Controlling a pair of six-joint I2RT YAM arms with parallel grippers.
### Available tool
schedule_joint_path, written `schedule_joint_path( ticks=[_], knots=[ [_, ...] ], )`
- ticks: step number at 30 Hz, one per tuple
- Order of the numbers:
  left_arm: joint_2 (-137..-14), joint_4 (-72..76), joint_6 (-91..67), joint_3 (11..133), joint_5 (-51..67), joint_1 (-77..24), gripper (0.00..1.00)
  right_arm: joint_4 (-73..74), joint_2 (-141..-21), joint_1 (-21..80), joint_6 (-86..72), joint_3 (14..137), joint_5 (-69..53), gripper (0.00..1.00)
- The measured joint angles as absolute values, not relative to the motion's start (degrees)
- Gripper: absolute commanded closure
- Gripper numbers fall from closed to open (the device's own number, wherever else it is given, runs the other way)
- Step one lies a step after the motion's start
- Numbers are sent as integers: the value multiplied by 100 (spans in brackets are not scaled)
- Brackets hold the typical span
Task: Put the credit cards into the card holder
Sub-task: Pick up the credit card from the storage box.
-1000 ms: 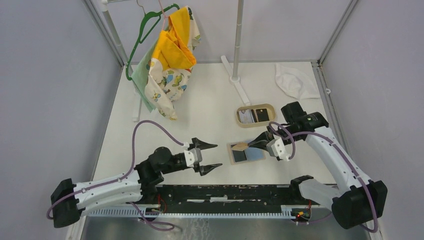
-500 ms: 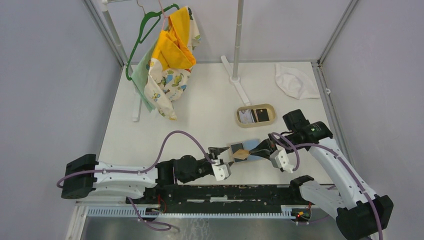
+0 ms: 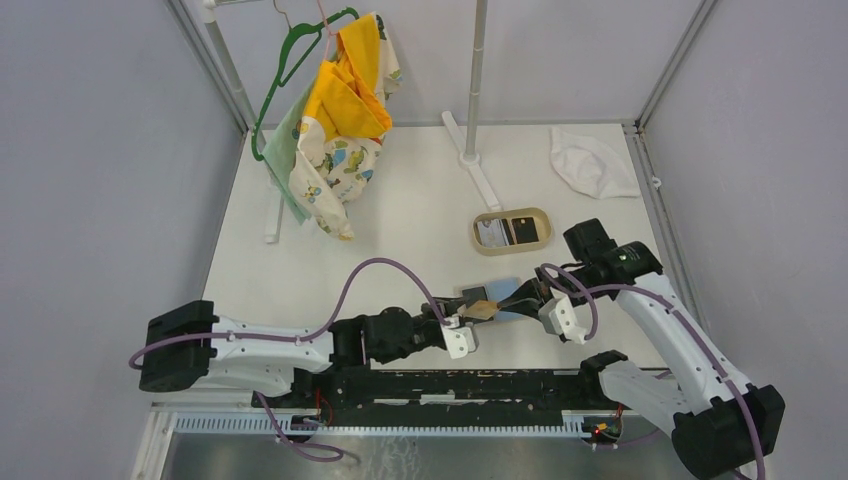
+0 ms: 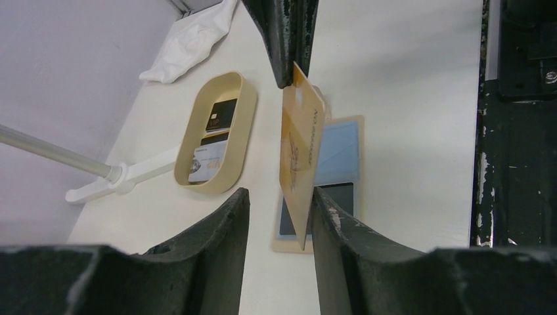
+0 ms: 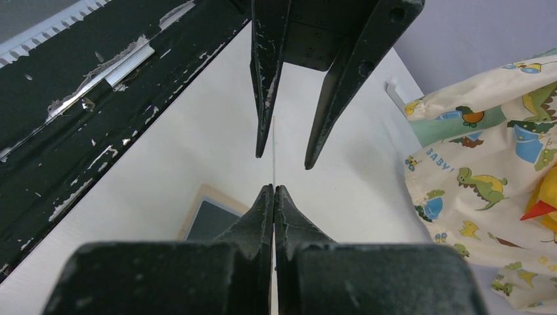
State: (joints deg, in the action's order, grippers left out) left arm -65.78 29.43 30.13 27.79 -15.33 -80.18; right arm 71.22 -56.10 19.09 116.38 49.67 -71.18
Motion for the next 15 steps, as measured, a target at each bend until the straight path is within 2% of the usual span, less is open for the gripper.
schedule_joint_path(
  ticks=[4,7,8,9,13,15],
  knots=[
    [-6753,2978,3011,2858,-1428,-8018,71,7122,-5697,1929,11638,4967,-7166,100],
    [-6901,2989,3004,2982,-1363,-8018,94,7113,-5741,1942,11638,4967,-7210,100],
    [-6954,2976,3002,3030,-1337,-8018,98,7089,-5754,1942,11638,4967,-7214,98],
    [-7002,2961,2995,3072,-1334,-8018,98,7065,-5774,1942,11638,4967,-7218,90],
    [-7043,2917,2880,3111,-1343,-7972,98,6840,-5824,1946,11469,4965,-7229,34],
    [-6982,2917,2536,3100,-1278,-7826,98,6198,-5804,1968,10711,4956,-7279,21]
  ],
)
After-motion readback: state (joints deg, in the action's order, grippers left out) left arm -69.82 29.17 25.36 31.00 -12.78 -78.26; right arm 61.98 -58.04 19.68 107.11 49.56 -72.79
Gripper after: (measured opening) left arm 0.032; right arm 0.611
